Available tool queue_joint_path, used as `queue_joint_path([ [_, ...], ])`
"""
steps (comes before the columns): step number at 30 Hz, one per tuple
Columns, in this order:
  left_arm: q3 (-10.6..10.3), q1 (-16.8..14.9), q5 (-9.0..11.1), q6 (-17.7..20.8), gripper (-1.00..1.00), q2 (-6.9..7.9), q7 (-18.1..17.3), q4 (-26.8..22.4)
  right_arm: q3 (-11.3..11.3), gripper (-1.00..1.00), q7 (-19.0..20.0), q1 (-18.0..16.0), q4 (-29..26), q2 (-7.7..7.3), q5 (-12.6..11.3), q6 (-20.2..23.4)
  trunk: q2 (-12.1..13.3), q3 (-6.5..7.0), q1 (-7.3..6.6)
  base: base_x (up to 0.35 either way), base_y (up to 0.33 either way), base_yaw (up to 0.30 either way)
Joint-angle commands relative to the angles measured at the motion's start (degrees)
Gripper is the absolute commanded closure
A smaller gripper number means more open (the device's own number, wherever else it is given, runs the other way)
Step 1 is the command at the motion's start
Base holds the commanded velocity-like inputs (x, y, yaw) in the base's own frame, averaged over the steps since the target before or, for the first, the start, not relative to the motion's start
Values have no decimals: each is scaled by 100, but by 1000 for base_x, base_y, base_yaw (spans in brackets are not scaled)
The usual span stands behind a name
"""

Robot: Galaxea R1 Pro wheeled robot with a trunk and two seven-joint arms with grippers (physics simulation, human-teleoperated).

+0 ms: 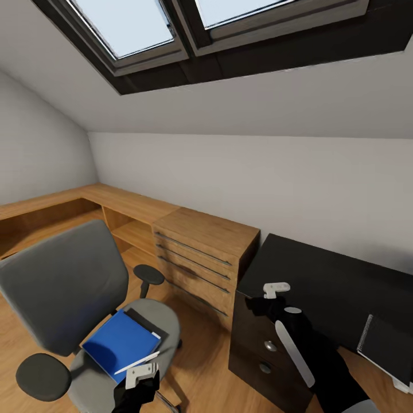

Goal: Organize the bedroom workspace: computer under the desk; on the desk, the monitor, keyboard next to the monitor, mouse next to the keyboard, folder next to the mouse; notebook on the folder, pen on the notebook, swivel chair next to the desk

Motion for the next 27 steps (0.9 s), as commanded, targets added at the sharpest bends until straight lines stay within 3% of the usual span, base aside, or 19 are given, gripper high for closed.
queue_joint_path([
  [1,-18,-3,31,22,-100,3,41,-14,17,-100,-57,-5,-8,-6,-72,14,-4,-7,0,-74,35,0],
  [18,-18,-3,34,22,-100,3,33,-16,26,-100,-58,-5,-16,-5,-79,20,-4,7,0,-230,153,-29],
  [27,-18,-3,34,23,-100,3,33,-16,28,-100,-62,-5,-16,2,-79,24,-4,11,0,-55,20,-25],
])
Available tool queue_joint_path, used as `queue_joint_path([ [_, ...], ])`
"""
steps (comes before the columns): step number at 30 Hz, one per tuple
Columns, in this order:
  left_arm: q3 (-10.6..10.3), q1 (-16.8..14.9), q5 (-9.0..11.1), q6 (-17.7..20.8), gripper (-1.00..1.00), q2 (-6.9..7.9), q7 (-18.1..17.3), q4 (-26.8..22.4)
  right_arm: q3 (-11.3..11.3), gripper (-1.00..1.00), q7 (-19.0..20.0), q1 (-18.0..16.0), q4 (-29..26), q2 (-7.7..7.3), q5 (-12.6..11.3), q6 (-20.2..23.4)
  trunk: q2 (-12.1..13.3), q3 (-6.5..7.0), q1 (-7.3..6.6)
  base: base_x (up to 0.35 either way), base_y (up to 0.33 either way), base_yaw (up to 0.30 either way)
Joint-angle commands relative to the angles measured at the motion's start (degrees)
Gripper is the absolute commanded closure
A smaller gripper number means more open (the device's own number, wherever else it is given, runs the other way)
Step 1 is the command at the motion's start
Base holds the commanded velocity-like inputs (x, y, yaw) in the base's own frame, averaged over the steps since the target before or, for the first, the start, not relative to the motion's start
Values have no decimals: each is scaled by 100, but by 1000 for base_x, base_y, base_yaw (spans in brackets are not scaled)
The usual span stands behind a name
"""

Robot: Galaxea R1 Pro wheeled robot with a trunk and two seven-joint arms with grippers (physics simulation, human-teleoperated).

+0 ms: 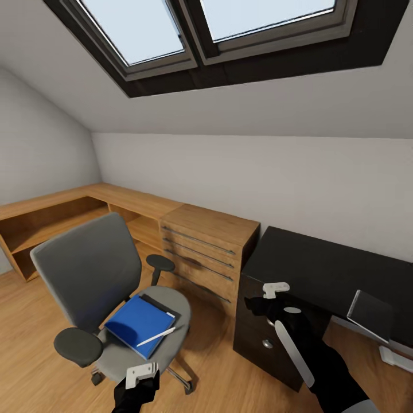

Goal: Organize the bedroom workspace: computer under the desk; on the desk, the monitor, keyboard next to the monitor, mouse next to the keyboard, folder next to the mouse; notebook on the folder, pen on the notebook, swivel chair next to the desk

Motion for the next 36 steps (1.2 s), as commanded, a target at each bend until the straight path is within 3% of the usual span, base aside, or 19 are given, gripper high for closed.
queue_joint_path([
  [1,-18,-3,34,23,-100,4,41,-10,19,-100,-56,-5,-7,-6,-60,17,-4,-7,0,-12,4,-5],
  [10,28,-3,53,40,-100,23,47,0,18,-100,-61,-5,-14,-7,-60,19,-4,-6,0,-4,1,-2],
  [17,248,-3,70,54,-100,34,59,99,24,-100,-69,-5,-12,3,-58,20,-4,-6,0,0,0,130],
  [18,443,-3,75,55,-100,31,65,257,24,-100,-76,-5,-11,33,-48,26,-4,-6,0,0,0,261],
  [20,578,-3,73,56,-100,31,75,301,28,-100,-78,-5,-8,44,-41,29,-4,-6,0,0,0,267],
  [22,840,-3,64,56,-100,30,101,334,32,-100,-79,-5,-1,54,-29,31,-4,-6,0,0,0,274],
  [25,1021,-3,76,56,-100,27,109,342,39,-100,-79,-5,34,56,-26,27,-4,-6,0,0,0,276],
  [26,1253,-3,116,56,-100,17,107,341,155,-100,-79,-5,103,57,-21,22,-4,-6,0,0,0,276],
  [28,1362,-3,132,53,-100,19,103,341,363,-100,-79,-7,135,57,-18,17,-4,-9,0,0,0,275],
  [29,1521,-3,140,49,-100,31,95,357,642,-100,-79,-6,160,57,-11,6,-4,-12,0,0,0,269],
  [30,1730,-3,144,46,-100,45,84,419,739,-100,-73,-6,170,57,-14,0,-4,-16,0,0,0,266],
  [36,2178,-3,138,39,-100,92,69,662,802,-100,-46,-5,177,57,-24,2,-4,-37,0,0,0,263],
])
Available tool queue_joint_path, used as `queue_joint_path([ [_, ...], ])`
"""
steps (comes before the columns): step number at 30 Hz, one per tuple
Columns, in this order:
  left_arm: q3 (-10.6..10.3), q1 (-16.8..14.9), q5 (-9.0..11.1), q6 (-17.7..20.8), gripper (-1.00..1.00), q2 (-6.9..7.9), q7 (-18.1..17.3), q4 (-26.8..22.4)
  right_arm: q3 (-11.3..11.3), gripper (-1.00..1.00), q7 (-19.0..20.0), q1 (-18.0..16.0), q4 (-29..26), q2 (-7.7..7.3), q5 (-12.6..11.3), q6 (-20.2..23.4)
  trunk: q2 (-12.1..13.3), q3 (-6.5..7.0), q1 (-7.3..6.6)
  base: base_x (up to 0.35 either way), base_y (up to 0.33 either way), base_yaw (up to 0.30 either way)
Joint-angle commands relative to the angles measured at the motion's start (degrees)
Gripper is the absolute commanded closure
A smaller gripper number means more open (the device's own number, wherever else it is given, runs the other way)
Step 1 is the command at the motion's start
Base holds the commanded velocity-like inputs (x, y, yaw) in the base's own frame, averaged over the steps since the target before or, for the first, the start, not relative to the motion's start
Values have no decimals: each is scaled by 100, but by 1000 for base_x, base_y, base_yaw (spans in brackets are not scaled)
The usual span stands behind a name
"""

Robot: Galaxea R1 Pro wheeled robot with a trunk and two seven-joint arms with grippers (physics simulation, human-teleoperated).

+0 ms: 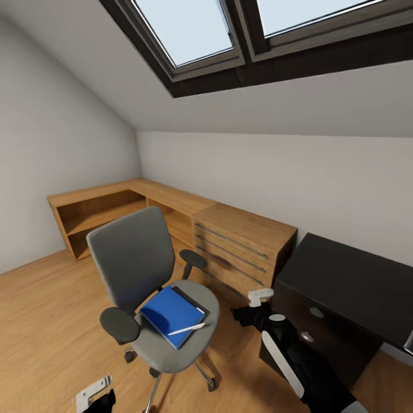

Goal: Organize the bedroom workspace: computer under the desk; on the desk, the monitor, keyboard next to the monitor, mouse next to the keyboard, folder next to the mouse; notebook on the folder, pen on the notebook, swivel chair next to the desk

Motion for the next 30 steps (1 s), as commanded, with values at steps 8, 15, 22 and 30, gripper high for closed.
queue_joint_path([
  [8,167,-2,41,39,-100,167,-12,191,57,-100,13,-5,255,57,-82,11,-44,-54,22,0,0,261],
  [15,189,-5,55,97,-100,309,-9,435,336,-100,243,-5,324,132,-53,11,-325,-206,176,0,0,256],
  [22,196,-10,62,214,-100,330,18,469,395,-100,261,-5,325,128,-56,9,-606,-341,329,0,0,67],
  [30,495,-10,369,191,-100,328,7,471,388,-100,255,-5,321,128,-58,-200,-927,-485,505,0,0,1],
])
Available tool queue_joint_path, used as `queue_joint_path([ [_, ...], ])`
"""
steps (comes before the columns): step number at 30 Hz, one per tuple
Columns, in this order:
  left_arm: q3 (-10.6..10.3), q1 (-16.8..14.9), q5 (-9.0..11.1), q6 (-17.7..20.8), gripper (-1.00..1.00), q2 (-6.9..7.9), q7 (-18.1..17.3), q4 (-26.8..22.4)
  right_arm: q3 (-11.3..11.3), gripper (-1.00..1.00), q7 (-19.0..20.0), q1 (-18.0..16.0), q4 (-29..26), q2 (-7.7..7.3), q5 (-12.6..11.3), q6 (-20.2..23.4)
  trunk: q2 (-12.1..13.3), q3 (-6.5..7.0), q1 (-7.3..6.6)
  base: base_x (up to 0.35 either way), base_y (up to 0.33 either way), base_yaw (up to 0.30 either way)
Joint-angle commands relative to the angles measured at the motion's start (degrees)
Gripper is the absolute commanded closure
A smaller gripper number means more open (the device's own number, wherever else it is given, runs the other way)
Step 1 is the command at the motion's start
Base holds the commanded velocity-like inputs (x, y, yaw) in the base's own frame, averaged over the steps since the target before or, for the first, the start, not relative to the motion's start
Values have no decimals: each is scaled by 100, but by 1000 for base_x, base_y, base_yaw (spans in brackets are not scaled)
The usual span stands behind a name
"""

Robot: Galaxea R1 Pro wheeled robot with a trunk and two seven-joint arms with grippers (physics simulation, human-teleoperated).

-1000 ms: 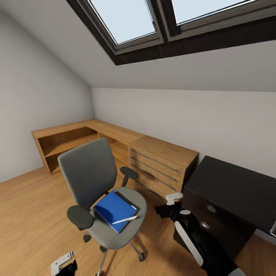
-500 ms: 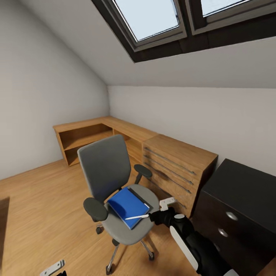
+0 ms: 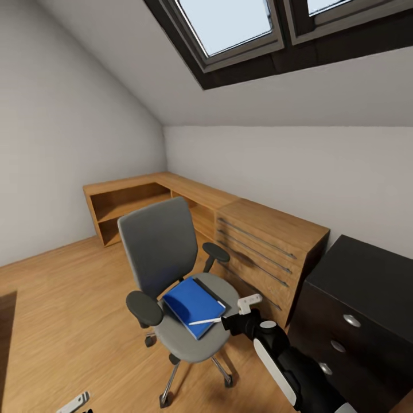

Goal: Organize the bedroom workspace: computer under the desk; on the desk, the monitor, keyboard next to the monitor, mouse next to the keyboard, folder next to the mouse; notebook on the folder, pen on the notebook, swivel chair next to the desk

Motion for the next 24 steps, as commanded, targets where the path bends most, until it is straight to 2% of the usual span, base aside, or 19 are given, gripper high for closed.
queue_joint_path([
  [1,36,-1,80,27,-100,3,20,-16,21,-100,-57,-6,-10,-6,-58,-23,-45,-25,22,0,0,0],
  [7,98,-2,143,23,-100,6,25,-21,22,-100,-66,-6,-15,-1,-47,-90,-286,-132,154,0,0,100],
  [24,105,-1,134,9,-100,-1,14,-22,16,-100,-66,-7,-4,-9,-36,-99,-968,-438,528,0,0,220],
])
